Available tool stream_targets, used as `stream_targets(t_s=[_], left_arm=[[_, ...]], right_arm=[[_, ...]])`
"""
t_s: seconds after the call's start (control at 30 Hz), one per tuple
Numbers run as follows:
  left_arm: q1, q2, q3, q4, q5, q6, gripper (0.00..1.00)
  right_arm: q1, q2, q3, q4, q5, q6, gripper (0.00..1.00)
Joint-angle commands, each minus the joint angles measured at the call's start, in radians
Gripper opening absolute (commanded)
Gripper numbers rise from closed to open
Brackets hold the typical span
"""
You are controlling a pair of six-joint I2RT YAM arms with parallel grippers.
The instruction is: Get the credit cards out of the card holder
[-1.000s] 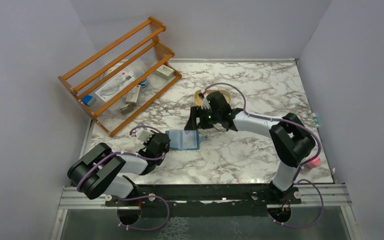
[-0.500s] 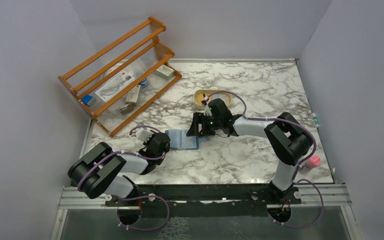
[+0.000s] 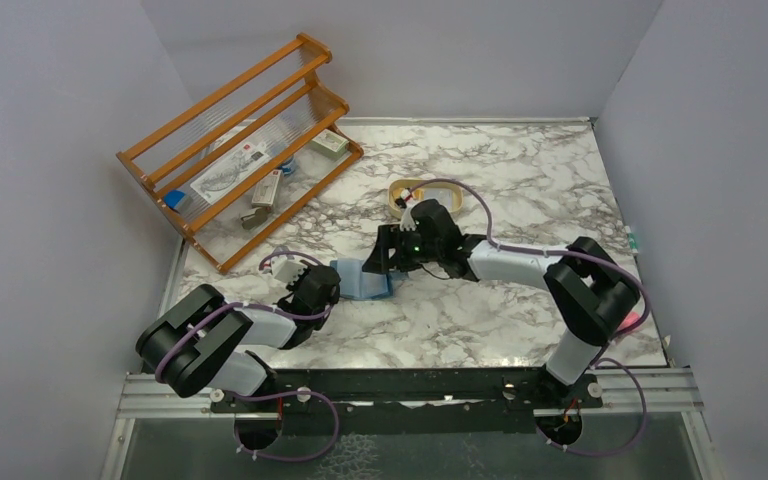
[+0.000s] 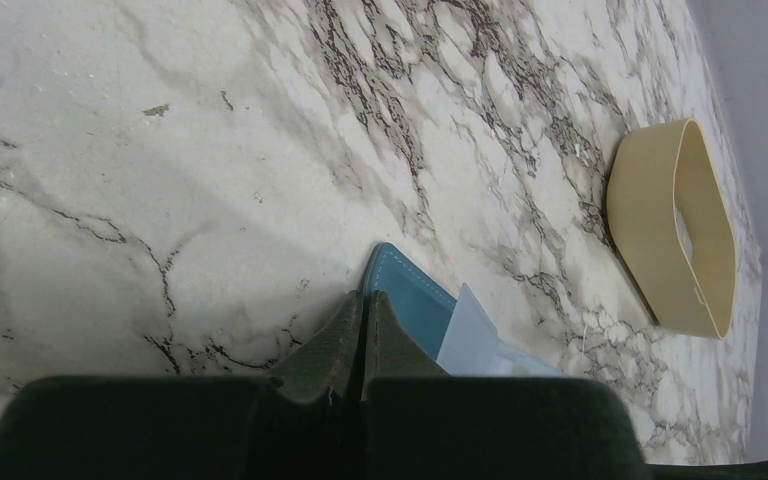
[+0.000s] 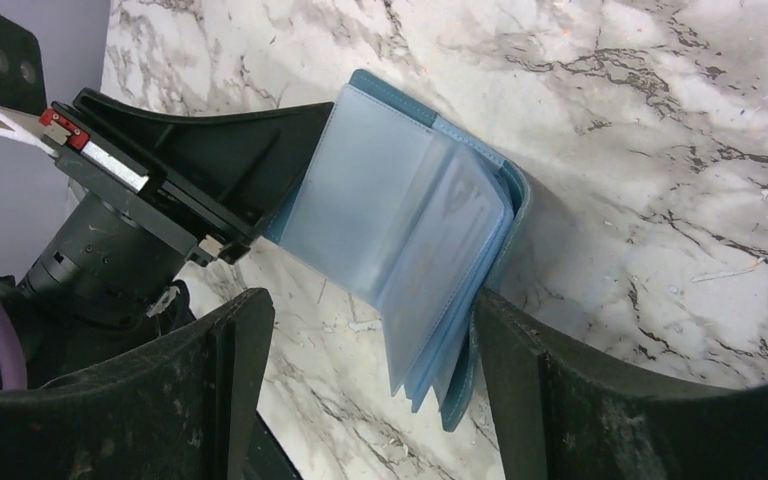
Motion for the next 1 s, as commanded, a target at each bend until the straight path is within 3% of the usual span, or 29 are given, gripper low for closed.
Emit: stream_targets(t_s=[0.0, 0.23, 0.33, 0.57, 0.97], left_arm=[[-0.007, 0.018, -0.022, -0.147, 0.021, 0.011, 0.0], [-0.007, 0.028, -0.016, -0.146, 0.026, 0.01, 0.0], [-0.007, 0.033, -0.011, -0.147, 0.029, 0.009, 0.0], [-0.007, 0.032, -0.014, -0.146, 0.031, 0.008, 0.0], [-0.007, 0.029, -0.011, -0.148, 0.03, 0.011, 0.0]], right_arm=[[0.033, -0.028, -0.054, 0.044, 0.09, 0.028, 0.78], [0.034, -0.203, -0.108, -0.025, 0.361, -0.001, 0.79], [0.033, -0.204, -0.107, 0.002, 0.287, -0.015, 0.79], [0.051, -0.021, -0.066, 0.068, 0.079, 0.033, 0.79], [0.053, 0.042, -0.062, 0.093, 0.045, 0.051, 0.79]])
